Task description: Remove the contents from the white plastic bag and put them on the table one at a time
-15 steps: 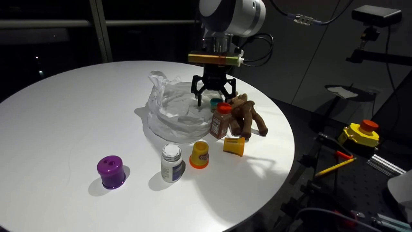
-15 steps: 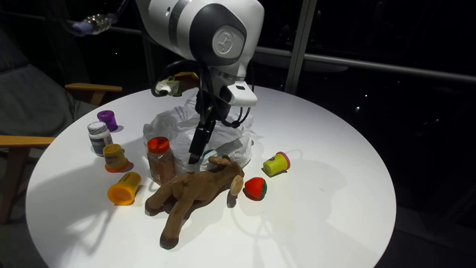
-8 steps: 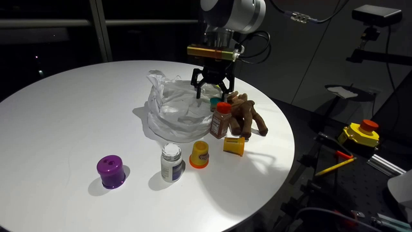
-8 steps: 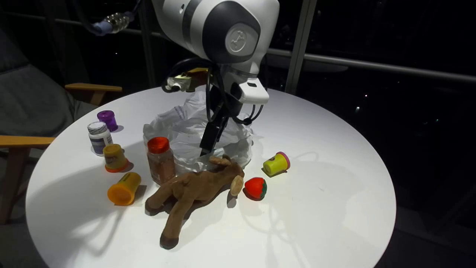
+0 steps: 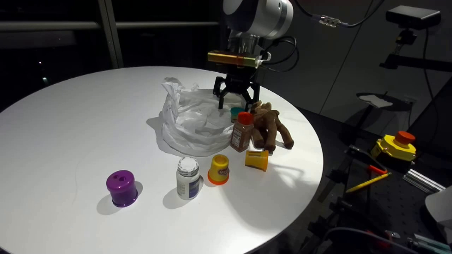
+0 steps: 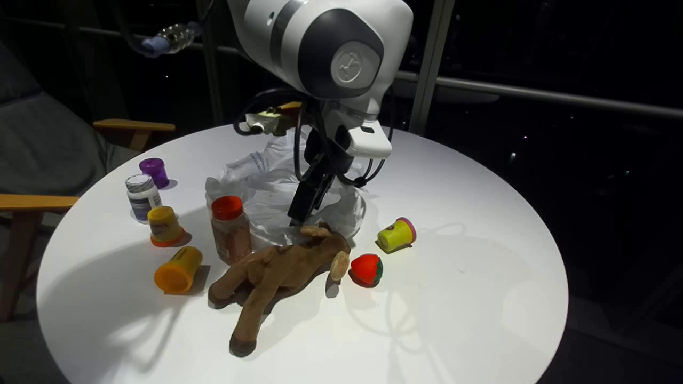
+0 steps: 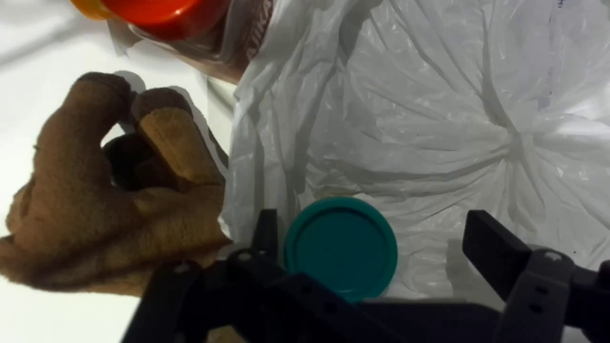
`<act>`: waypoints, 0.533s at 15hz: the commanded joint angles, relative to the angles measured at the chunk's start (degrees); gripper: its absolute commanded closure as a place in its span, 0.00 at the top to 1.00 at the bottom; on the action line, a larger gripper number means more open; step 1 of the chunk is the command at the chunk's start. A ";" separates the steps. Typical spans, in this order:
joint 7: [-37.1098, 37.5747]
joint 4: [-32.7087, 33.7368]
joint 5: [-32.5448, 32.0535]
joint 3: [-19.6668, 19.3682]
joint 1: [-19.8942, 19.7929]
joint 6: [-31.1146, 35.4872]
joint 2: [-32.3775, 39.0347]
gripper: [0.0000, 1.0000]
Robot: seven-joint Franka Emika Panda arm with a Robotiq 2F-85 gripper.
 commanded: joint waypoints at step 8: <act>3.37 -0.59 1.96 -0.22 -0.47 1.42 -0.89 0.48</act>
